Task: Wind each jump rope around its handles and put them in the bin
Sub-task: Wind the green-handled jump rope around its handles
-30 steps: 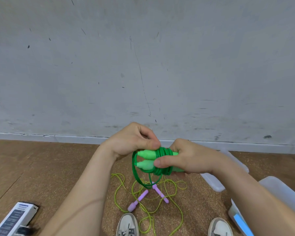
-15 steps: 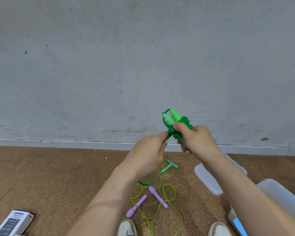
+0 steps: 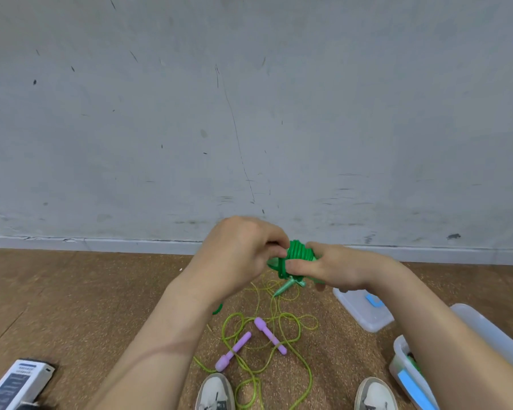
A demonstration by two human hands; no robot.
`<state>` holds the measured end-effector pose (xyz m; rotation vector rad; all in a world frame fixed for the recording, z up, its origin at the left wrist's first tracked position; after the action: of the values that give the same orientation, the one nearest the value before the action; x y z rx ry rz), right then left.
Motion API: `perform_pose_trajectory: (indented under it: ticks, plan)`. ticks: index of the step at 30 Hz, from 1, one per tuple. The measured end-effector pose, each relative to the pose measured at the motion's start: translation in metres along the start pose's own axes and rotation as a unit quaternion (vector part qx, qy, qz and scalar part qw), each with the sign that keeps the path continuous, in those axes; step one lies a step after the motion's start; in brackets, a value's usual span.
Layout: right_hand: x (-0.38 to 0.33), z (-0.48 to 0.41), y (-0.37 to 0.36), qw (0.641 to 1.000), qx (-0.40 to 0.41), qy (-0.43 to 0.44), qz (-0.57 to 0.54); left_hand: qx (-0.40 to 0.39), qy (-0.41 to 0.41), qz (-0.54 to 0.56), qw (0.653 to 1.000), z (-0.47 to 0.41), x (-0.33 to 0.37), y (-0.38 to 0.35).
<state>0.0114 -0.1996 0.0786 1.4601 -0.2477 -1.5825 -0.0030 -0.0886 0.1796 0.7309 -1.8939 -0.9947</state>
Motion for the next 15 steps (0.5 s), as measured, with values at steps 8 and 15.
perform_pose_trajectory:
  ticks: [8,15]
  plan:
    - [-0.030,0.014,-0.023,0.965,-0.110,0.088,-0.220,-0.010,0.095,0.242,0.966,0.000,-0.010,0.011]
    - [-0.037,0.005,-0.016,0.990,-0.030,0.118,-0.064,-0.058,0.111,0.146,0.981,0.001,-0.006,-0.002]
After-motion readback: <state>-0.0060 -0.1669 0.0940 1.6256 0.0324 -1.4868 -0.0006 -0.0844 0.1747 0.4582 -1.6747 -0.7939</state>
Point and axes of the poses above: each hand's wrist, its own z-axis away from the middle knuckle, its own y-axis out of the back of the hand, x = y × z, the point moved 10 cm from there along -z, towards the middle knuckle, and after that the axes turned 11 degrees about y, right-handed, at the moved point
